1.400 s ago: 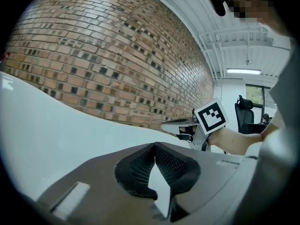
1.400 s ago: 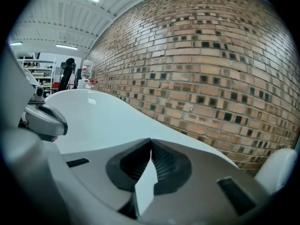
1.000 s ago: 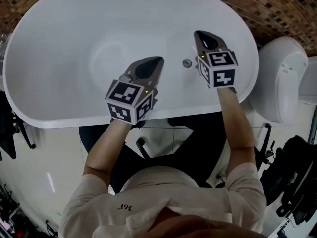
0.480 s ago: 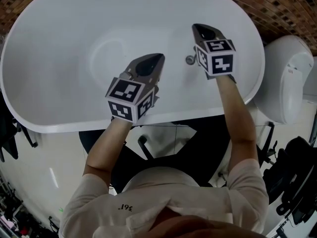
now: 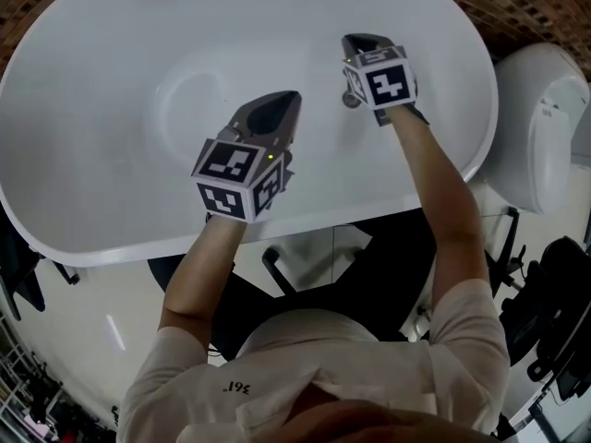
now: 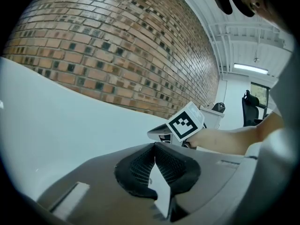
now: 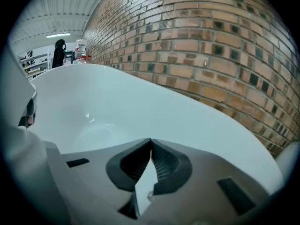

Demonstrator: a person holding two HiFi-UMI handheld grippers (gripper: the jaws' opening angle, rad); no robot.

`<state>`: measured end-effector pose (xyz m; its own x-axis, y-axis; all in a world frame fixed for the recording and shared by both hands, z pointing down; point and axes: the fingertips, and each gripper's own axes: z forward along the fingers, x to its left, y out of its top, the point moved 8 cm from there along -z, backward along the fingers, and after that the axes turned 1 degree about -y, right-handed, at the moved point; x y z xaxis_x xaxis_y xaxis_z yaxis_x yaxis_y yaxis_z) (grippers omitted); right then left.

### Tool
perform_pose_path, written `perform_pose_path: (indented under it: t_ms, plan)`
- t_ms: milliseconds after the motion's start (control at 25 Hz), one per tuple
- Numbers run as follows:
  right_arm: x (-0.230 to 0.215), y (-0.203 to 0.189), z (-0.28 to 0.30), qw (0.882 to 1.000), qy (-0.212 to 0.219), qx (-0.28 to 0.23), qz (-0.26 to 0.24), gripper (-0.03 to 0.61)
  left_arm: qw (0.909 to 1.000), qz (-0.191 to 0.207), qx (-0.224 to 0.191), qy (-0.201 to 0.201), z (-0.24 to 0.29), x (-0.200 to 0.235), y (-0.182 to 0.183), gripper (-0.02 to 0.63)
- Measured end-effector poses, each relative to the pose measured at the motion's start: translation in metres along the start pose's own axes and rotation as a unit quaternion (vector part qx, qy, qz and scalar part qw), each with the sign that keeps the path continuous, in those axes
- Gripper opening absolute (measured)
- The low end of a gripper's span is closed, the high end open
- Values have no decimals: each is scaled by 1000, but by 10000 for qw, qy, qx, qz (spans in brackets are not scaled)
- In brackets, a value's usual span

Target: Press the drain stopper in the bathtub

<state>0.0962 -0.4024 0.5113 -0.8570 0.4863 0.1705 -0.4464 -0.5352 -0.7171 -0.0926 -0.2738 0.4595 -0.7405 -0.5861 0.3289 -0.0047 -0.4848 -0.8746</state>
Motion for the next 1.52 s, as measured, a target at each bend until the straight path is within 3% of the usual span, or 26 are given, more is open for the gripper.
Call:
perform_pose_path:
  t_ms: [400,640,840,960,1120,1240,1400,1520]
  plan:
    - [-5,-20,44,9998,48,198,-54,15,9997,-77,182,-170,24,-2,-8,8]
    - [-28,-52,81,9977,-139,658,44,15,9990,54,321,-301,43,-9,-11,8]
    - [-43,-87,116,9931,-136,1065,471,14,9984,28,465,-311,53,-11,-17,8]
    - [-46,-107,140,9912,54,1297,272,15,9980,54,541,-312,64,-15,-13,8]
    - [-45,-152,172,9720,543,2246,425,14,9969,90,684,-374,76,-17,-14,8]
    - [-52,-194,189,9557,575,2840,511,14,9958,46,869,-299,78,-14,-28,8]
    - [-42,-244,205,9378,772,3323,648,14,9938,-184,1074,-214,74,-7,-47,8]
    - [-39,-266,214,9314,786,3478,733,14,9935,-164,1088,-275,79,-11,-47,8]
